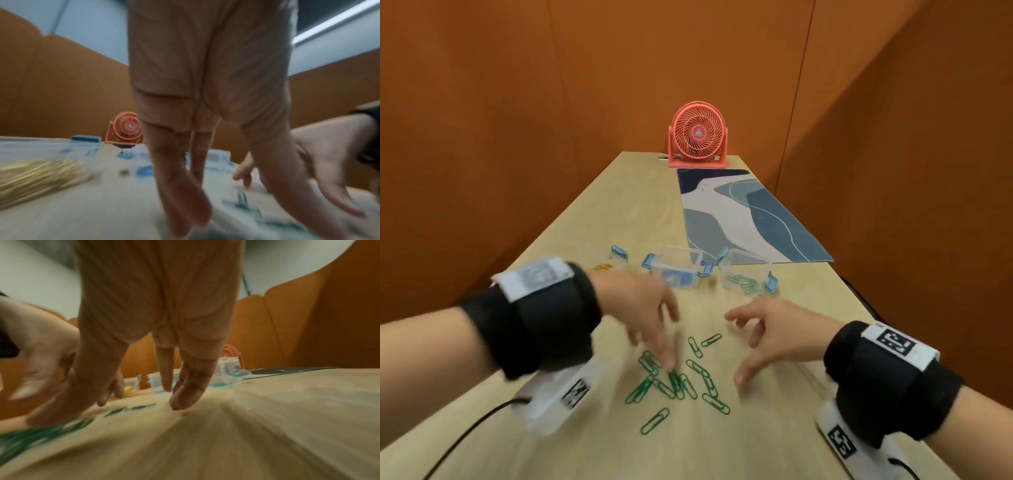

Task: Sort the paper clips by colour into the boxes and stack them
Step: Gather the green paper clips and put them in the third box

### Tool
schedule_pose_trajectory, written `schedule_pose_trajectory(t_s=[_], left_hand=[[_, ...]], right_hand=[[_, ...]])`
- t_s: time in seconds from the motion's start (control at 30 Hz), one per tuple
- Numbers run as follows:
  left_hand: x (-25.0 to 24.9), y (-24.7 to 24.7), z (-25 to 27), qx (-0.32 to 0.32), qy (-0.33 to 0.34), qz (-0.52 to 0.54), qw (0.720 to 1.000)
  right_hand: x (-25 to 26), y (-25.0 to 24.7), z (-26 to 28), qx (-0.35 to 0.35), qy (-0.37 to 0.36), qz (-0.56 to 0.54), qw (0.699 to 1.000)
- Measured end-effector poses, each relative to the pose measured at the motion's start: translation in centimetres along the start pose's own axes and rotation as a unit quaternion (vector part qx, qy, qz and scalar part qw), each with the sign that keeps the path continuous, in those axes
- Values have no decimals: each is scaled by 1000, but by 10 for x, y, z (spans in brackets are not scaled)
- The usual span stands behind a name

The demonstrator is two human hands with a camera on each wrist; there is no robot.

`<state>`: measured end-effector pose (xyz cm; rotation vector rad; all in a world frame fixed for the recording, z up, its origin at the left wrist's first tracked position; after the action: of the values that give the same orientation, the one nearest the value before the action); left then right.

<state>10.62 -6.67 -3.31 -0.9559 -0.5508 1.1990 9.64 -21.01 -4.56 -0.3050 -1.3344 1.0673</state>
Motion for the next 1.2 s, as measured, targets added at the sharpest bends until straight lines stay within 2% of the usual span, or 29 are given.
schedule_pose_trajectory(t_s=[0.03, 0.1, 0.17, 0.27, 0.4, 0.47, 0.57, 0.77, 0.93, 1.1, 1.2], left_hand=[[8, 18, 11, 36, -23, -36, 998], [14, 39, 27, 38, -35, -56, 997], [10, 49, 34, -3, -19, -57, 998], [-4, 56, 34, -72, 40, -14, 997], [-10, 44, 27, -149, 90, 29, 984], [-6, 38, 24, -165, 101, 54, 980], [-3, 34, 22, -172, 111, 78, 976], [-9, 30, 20, -186, 111, 44, 975], [-9, 26, 13, -170, 105, 58, 978], [4, 14, -5, -141, 66, 143, 977], [12, 3, -16, -106, 42, 246, 963]], right_hand=[[3, 10, 1, 18, -3, 30, 999], [13, 22, 0, 24, -25, 57, 998], [24, 33, -2, 23, -40, 62, 997], [38, 42, -5, 15, -53, 45, 998], [50, 44, -5, -2, -64, 2, 998], [52, 44, -5, -11, -64, -12, 998], [55, 42, -5, -26, -69, -8, 997], [62, 43, -2, -46, -94, 44, 994], [61, 43, -2, -50, -90, 78, 992], [55, 24, -8, -86, -85, 66, 990], [40, -5, -11, -134, -58, -7, 989]])
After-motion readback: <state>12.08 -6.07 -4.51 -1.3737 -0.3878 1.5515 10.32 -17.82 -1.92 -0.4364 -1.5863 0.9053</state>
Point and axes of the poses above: each hand's wrist, its own z-axis away from the middle knuckle, its own y-axis out of the palm, x = y × z, the point moved 10 cm from there along -z, towards the middle knuckle, and after that the axes turned 10 degrees about -z, right-handed, at the moved point
